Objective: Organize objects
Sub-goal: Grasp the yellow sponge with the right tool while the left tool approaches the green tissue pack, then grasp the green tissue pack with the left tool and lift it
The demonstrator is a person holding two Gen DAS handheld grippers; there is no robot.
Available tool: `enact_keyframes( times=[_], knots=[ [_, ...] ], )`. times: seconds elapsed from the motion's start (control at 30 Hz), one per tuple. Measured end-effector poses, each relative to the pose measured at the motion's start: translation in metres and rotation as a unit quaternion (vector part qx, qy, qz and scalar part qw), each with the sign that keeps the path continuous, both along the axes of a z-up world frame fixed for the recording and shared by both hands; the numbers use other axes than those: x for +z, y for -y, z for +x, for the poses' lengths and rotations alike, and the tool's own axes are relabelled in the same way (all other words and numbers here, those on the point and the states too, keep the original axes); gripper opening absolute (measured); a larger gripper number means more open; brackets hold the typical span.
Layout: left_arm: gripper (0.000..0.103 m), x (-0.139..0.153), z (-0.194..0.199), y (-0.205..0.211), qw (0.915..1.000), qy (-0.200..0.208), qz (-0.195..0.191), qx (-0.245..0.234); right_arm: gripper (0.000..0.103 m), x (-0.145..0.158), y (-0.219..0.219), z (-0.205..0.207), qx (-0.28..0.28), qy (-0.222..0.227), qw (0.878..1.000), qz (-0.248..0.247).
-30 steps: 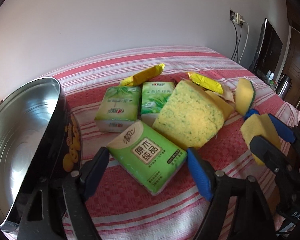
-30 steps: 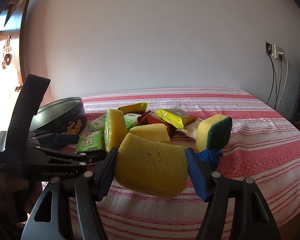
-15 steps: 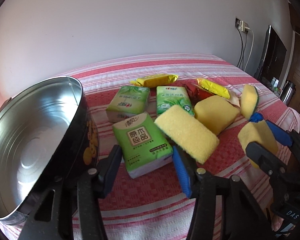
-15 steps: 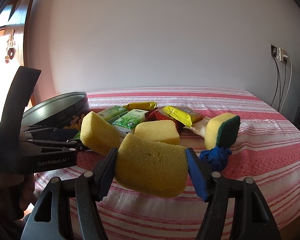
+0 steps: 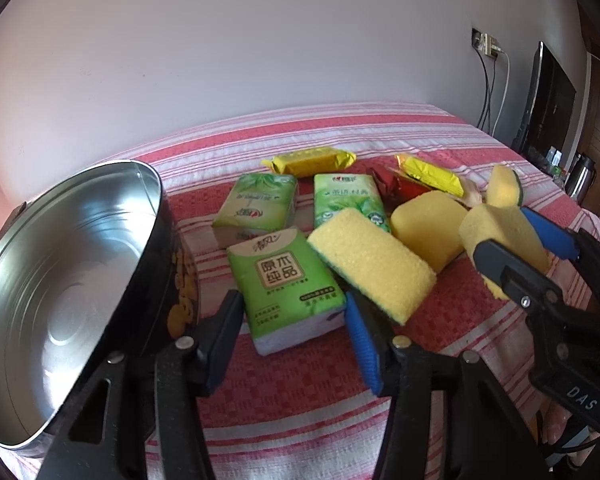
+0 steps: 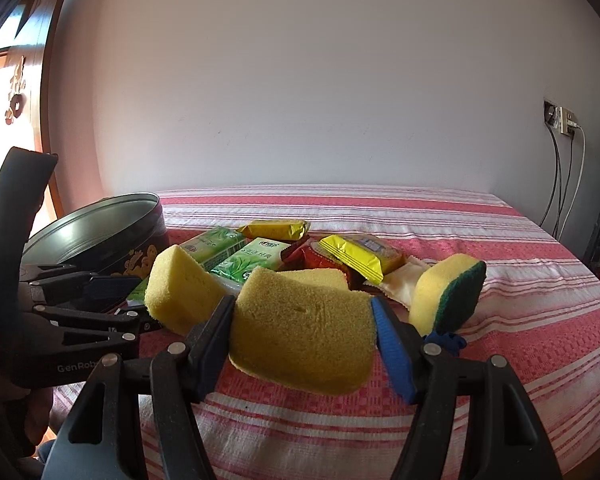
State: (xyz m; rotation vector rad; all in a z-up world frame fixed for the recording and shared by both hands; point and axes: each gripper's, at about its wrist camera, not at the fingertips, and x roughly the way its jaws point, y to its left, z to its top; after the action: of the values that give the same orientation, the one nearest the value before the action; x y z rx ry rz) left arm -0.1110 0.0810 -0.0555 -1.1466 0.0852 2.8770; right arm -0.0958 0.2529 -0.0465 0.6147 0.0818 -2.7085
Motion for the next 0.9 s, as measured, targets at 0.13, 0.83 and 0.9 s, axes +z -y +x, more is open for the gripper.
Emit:
enact_keyframes(
  times=[0.13,0.83,0.9],
  knots=[
    [0.055,-0.001,-0.011,-0.005,1.0,0.006,-0.007,-0.002,0.069,-0.003,0.002,-0.006,0.0,0.005,1.0,-0.002],
    [0.042,0.009,0.013,-0.01,0.9938,-0.109,-0.024,-0.002,0.069,0.001,-0.004,0.01,-0.016,-0.061,0.998,-0.026],
    [0.042,0.012,0.02,-0.009,0.9914,-0.129,-0.024,0.0,0.069,0.002,-0.005,0.011,-0.017,-0.068,0.997,-0.026]
  ],
)
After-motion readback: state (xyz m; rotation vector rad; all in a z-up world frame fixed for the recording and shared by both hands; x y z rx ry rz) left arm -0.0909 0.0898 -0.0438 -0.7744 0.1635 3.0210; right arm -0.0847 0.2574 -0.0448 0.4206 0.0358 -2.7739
